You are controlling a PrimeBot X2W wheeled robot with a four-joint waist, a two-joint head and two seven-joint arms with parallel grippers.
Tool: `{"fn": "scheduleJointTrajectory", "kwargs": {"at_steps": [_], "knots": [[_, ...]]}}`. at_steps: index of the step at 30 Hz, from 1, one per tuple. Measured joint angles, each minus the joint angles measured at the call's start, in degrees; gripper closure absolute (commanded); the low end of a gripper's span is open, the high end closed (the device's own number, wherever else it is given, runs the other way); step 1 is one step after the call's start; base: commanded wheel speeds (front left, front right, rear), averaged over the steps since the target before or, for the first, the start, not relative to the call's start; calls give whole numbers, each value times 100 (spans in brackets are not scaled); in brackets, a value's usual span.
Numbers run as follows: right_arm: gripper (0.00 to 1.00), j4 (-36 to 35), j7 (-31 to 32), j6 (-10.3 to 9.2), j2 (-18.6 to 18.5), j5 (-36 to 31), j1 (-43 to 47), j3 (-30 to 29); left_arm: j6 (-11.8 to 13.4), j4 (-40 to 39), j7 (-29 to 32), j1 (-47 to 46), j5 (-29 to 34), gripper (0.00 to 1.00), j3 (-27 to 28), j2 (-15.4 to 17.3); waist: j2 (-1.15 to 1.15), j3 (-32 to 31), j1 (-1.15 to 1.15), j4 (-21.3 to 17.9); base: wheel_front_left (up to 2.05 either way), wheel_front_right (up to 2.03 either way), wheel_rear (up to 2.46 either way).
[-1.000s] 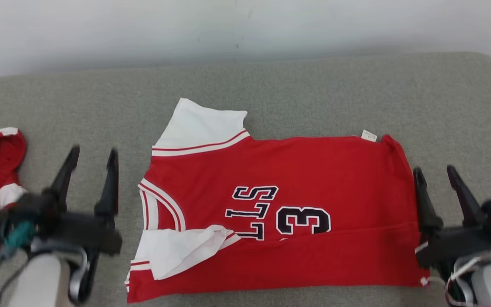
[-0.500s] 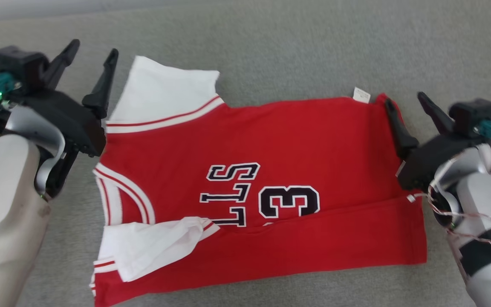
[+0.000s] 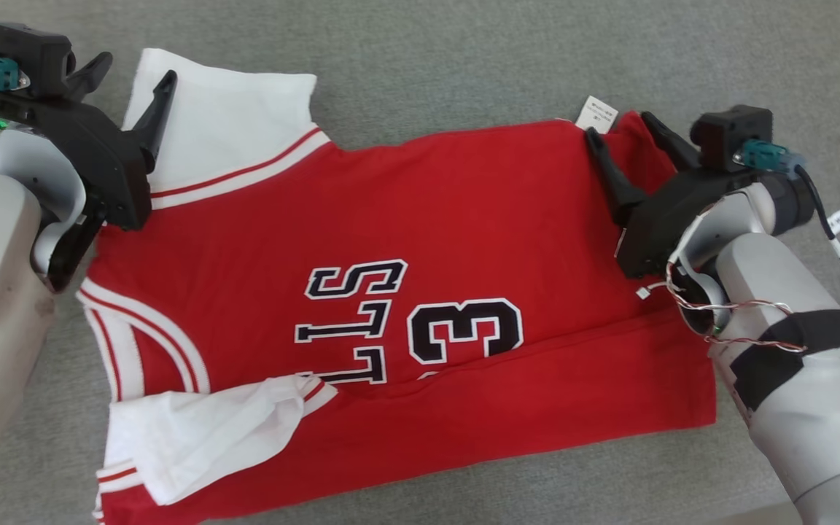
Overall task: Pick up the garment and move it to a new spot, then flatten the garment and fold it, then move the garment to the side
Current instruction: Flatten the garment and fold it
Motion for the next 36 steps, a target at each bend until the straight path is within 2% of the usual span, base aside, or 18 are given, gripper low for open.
{"fn": "scheduleJointTrajectory", "kwargs": {"at_steps": [9, 10, 11, 12, 13, 14, 15, 25, 33, 36], "knots": [[0, 324, -181, 0, 112, 342, -389, 525, 0, 710, -3, -343, -355, 0, -410, 85, 0, 208, 0, -232, 0, 0, 0], [8, 358, -209, 0, 112, 376, -424, 563, -2, 786, 18, -377, -380, 0, -454, 88, 0, 232, -1, -246, 0, 0, 0], [31, 394, -231, 0, 120, 408, -466, 600, -4, 835, -7, -417, -416, 0, -465, 86, 0, 254, -1, -261, 0, 0, 0], [58, 419, -248, 0, 126, 434, -509, 633, -4, 898, -9, -447, -549, 1, -442, 73, 0, 274, -1, -275, 0, 0, 0], [71, 454, -286, 0, 125, 457, -548, 662, -4, 932, -8, -458, -712, 60, -399, 46, -1, 293, -2, -286, 0, 0, 0], [100, 477, -335, 0, 124, 483, -578, 689, -2, 938, -21, -465, -820, 94, -375, 21, 0, 309, -2, -291, 0, 0, 0], [100, 505, -388, 0, 122, 509, -599, 706, 0, 937, -32, -485, -899, 100, -394, 5, 0, 321, -1, -290, 0, 0, 0], [100, 798, -1158, 0, 3, 887, -583, 603, -3, 759, -917, -483, -1382, 100, -511, -79, 0, 68, -1, -124, 0, 0, 0], [100, 434, -1448, 0, -328, 1337, 12, 522, -3, -256, -1427, 9, -1569, 100, -717, 279, -1, -353, -1, 66, 0, 0, 0], [100, 240, -1497, 0, -471, 1349, 243, 441, -2, -754, -1491, 361, -1564, 100, -590, 449, -1, -483, -1, 162, 0, 0, 0]]}}
